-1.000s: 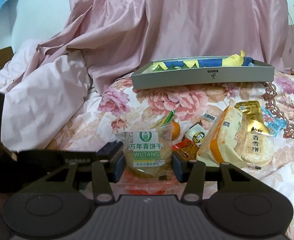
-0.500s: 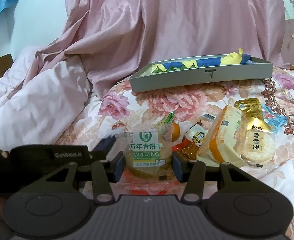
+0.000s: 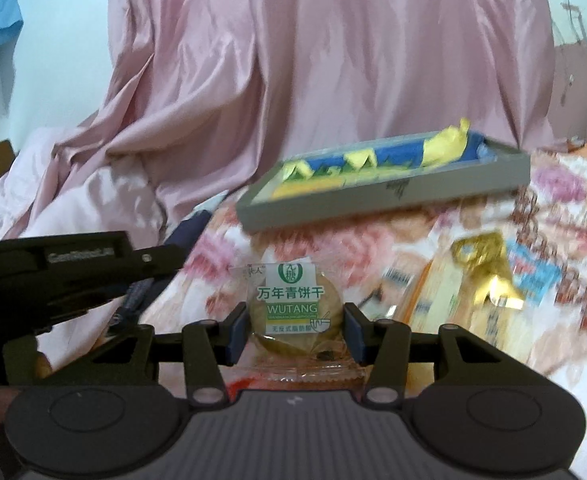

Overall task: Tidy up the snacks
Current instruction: 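Carry the blue stick pack and biscuit pack into the grey tray, opening both grippers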

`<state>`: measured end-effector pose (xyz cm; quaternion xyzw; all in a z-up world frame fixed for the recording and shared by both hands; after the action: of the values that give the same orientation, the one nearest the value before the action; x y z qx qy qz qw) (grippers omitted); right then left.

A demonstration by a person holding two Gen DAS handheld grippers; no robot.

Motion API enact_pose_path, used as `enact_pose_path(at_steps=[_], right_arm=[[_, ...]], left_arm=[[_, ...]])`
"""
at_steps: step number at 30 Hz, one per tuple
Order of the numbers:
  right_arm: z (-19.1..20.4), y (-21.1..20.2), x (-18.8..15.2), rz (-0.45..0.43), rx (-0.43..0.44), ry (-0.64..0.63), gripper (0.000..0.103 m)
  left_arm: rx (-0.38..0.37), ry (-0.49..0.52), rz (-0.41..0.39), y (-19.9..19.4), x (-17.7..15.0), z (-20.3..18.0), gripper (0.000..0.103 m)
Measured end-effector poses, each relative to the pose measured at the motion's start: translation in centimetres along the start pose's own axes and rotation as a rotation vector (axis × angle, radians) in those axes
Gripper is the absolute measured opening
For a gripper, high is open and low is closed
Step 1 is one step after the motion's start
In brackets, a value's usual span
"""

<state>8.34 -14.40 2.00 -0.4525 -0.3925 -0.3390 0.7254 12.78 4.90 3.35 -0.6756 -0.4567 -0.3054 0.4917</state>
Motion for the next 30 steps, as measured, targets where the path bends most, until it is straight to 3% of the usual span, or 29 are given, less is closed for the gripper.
enact_pose_path(at_steps=[7,13,20,30], right_arm=[[-2.9,1.5,4.5,-0.101,-0.035,-0.043,0.055],[-4.9,5.1,8.1,-0.148,-0.070,-0.081,0.055],[-6.8,10.0,10.9,-0.178,-0.120,-0.112,0.055],[-9.1,13.7,10.7,-0.122,-0.166,-0.091,0.054]], left_arm=[[-0.027,-0.053,-0.091,4.0,3.2,-2.3,0.029],[-0.053,-0.048,-0.119,8.8,5.5,-4.4,0.029],[-0.026,-0.051,-0.051,14.6,6.1,-5.2,0.029],[-0.011,-0.037,-0.028,18.9,4.9,-4.3,0.029]])
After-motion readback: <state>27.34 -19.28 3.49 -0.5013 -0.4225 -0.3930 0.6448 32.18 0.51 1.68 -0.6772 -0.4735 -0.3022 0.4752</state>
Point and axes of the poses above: each gripper's, at about its wrist camera, not at the fingertips, and y roughly the way its jaws point, z to its left, x to its top, the point moved 1 cm from there along y, roughly the way its jaws point, and after that the axes turned 5 degrees about x, right-handed, at the moved point
